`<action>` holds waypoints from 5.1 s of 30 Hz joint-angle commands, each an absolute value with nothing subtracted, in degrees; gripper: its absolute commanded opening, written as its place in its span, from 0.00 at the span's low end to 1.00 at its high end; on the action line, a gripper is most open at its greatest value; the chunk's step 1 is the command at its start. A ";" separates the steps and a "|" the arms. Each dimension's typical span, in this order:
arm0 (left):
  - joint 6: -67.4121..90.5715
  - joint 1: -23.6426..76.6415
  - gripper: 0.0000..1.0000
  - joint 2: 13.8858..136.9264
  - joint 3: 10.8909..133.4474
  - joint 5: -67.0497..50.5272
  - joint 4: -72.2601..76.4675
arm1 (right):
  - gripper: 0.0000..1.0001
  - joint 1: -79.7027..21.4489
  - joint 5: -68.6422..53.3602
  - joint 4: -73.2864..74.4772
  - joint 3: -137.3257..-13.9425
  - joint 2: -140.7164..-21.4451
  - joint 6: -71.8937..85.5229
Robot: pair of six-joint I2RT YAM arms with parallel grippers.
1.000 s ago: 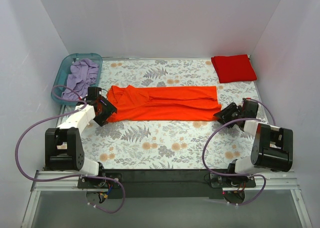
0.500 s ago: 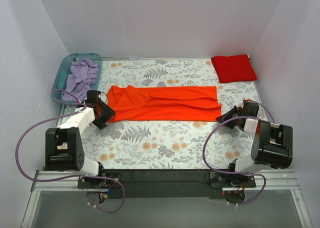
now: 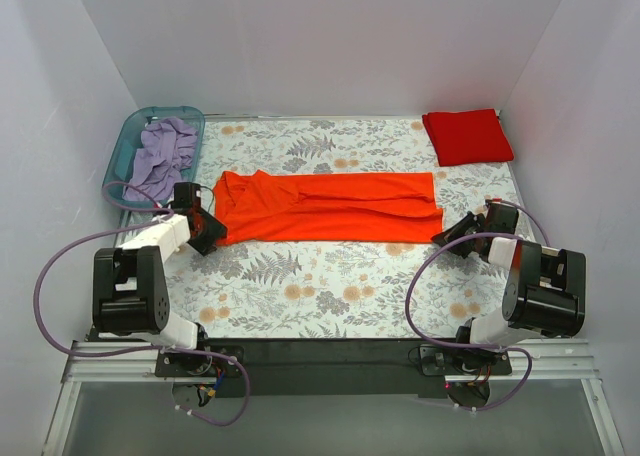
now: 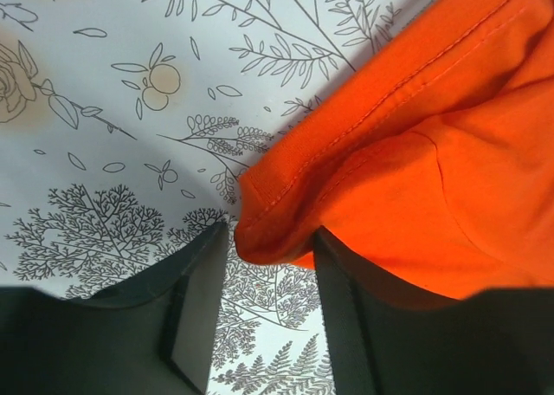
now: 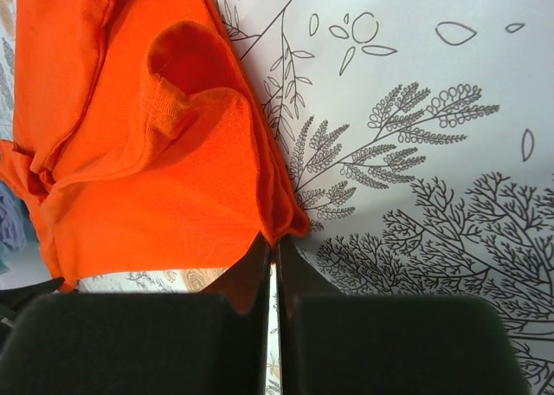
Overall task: Fold and stack the t-shirts
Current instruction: Fold the tshirt
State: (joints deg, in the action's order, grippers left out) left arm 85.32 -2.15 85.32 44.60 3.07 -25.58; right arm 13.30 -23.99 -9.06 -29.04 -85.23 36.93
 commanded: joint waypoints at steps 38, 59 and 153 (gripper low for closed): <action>81.21 -2.55 0.51 81.75 46.31 6.68 -43.33 | 0.31 18.90 -12.04 23.37 -37.25 -73.83 19.25; 82.35 11.68 0.62 73.64 53.97 2.11 -43.60 | 0.35 -3.67 -9.94 19.87 -51.85 -79.62 7.66; 80.77 18.19 0.58 85.52 43.07 8.09 -40.17 | 0.23 -9.59 3.09 22.59 -54.05 -90.26 6.85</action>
State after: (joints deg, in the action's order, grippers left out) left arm 80.97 18.13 84.95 45.71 6.15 -38.30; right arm -12.21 6.96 25.52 -54.17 -89.80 3.27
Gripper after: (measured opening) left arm 0.577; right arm 0.231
